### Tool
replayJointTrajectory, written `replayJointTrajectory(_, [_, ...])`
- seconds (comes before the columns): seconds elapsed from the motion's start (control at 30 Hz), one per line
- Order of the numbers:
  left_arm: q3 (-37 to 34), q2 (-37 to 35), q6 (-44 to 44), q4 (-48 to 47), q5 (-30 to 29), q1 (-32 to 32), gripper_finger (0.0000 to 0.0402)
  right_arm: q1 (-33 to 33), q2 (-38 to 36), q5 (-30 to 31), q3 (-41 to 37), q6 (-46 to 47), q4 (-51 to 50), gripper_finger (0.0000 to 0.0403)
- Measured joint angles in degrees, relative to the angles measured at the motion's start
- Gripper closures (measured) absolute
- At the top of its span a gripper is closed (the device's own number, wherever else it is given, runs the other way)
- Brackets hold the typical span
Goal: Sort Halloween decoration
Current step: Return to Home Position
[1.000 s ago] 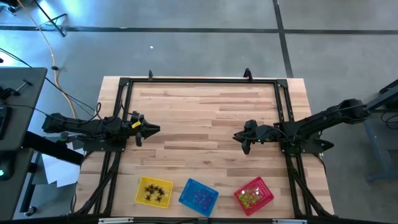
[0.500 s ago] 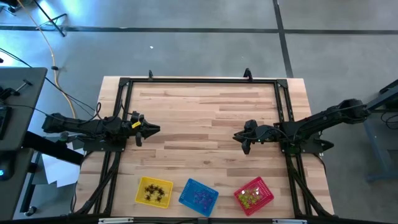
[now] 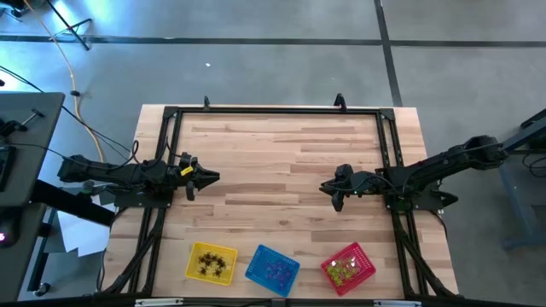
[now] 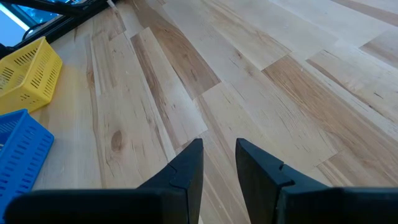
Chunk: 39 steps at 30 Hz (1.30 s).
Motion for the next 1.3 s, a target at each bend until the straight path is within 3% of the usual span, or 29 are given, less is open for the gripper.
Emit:
replayJointTrajectory(0.3, [0.0, 0.0, 0.0, 0.0, 0.0, 0.0, 0.0323, 0.0, 0.0, 0.5, 0.0, 0.4, 0.3, 0.0311])
replayJointTrajectory(0.47, [0.0, 0.0, 0.0, 0.0, 0.0, 0.0, 0.0323, 0.0, 0.0, 5.5, 0.0, 0.9, 0.8, 0.0311])
replayJointTrajectory(0.7, [0.0, 0.0, 0.0, 0.0, 0.0, 0.0, 0.0323, 0.0, 0.0, 2.3, 0.0, 3.2, 1.2, 0.0311])
replayJointTrajectory(1.3, [0.0, 0.0, 0.0, 0.0, 0.0, 0.0, 0.0323, 0.0, 0.0, 2.1, 0.0, 3.0, 1.2, 0.0311])
